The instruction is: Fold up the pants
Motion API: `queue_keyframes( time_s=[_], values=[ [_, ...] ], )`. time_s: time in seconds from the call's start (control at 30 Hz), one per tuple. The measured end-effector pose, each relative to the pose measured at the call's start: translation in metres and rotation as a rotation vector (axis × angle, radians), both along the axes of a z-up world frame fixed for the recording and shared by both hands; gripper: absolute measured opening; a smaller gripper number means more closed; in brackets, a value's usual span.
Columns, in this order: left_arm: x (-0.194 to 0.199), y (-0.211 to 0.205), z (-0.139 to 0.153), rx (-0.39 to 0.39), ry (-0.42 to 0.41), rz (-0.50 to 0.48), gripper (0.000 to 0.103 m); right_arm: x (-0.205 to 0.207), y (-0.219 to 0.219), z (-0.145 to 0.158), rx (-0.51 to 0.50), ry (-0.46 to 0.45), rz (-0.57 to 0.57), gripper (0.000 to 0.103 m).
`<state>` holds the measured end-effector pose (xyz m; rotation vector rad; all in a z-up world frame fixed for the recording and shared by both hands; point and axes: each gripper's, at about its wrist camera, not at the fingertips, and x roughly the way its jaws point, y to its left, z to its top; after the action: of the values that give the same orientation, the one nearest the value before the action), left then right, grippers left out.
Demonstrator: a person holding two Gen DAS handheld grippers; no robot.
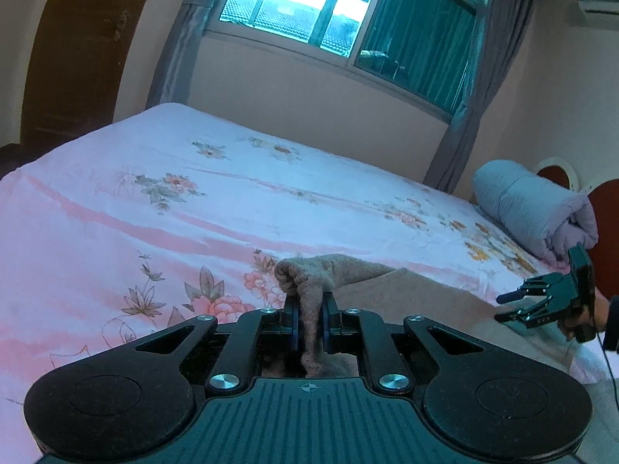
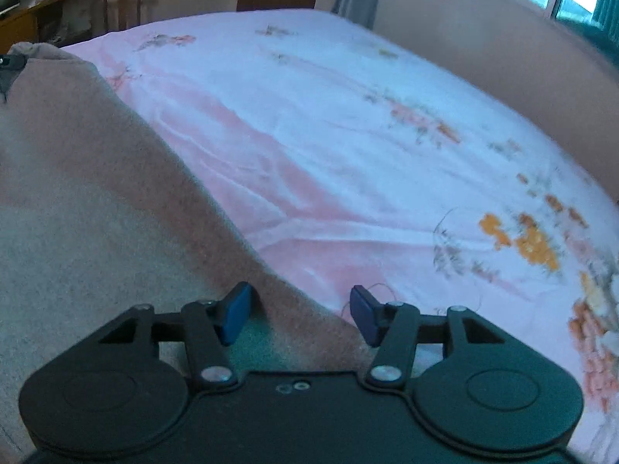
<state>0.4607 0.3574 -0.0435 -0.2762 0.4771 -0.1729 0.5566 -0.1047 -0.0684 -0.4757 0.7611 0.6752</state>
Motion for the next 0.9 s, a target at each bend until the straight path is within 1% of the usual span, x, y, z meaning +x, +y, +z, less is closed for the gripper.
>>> queue_keyframes(
  time_s=[0.03,0.07,0.1,0.17,0.23,0.27,0.4,0.5,0.53,0.63,0.7,0.77,0.8,0.87,0.9],
  values=[
    [0.002,0.000,0.000,0.003,0.009,0.000,0.011,0.002,-0.001,0.000,0.009,0.028,0.001,0.039],
    [0.004,-0.001,0.000,0.004,0.017,0.001,0.011,0.002,0.000,0.001,0.014,0.052,0.003,0.028],
    [0.006,-0.001,0.000,0.005,0.025,0.001,0.011,0.002,0.001,0.001,0.008,0.065,0.006,0.010],
    [0.010,0.000,-0.001,0.010,0.037,0.005,0.011,-0.005,0.007,0.004,-0.031,0.041,0.006,0.000],
    [0.012,-0.001,0.004,0.014,0.027,-0.003,0.011,-0.011,0.006,0.014,-0.021,0.007,-0.018,0.000],
    [0.010,-0.002,0.007,0.021,0.018,-0.012,0.011,-0.016,0.002,0.022,0.015,-0.044,-0.027,0.000],
    [-0.008,0.000,0.027,0.028,-0.041,-0.054,0.011,-0.056,-0.016,0.064,0.066,-0.118,-0.030,0.000],
    [-0.030,0.005,0.041,0.024,-0.087,-0.098,0.011,-0.100,-0.029,0.097,0.064,-0.183,-0.020,0.000],
    [-0.038,0.008,0.045,0.012,-0.099,-0.115,0.011,-0.118,-0.031,0.106,0.061,-0.199,-0.013,0.000],
    [-0.064,0.012,0.053,0.015,-0.130,-0.163,0.011,-0.171,-0.034,0.126,0.026,-0.242,0.012,0.000],
    [-0.083,0.015,0.055,0.010,-0.138,-0.191,0.011,-0.210,-0.035,0.132,0.008,-0.259,0.024,0.000],
    [-0.102,0.018,0.052,0.006,-0.134,-0.211,0.011,-0.243,-0.034,0.131,-0.003,-0.260,0.025,0.000],
    [-0.113,0.019,0.049,0.015,-0.127,-0.218,0.011,-0.264,-0.033,0.128,-0.006,-0.253,0.025,0.000],
    [-0.132,0.022,0.038,-0.010,-0.104,-0.225,0.011,-0.290,-0.030,0.114,-0.019,-0.238,0.024,0.000],
    [-0.144,0.021,0.030,0.001,-0.082,-0.221,0.014,-0.305,-0.028,0.103,-0.015,-0.220,0.011,0.000]
  ],
)
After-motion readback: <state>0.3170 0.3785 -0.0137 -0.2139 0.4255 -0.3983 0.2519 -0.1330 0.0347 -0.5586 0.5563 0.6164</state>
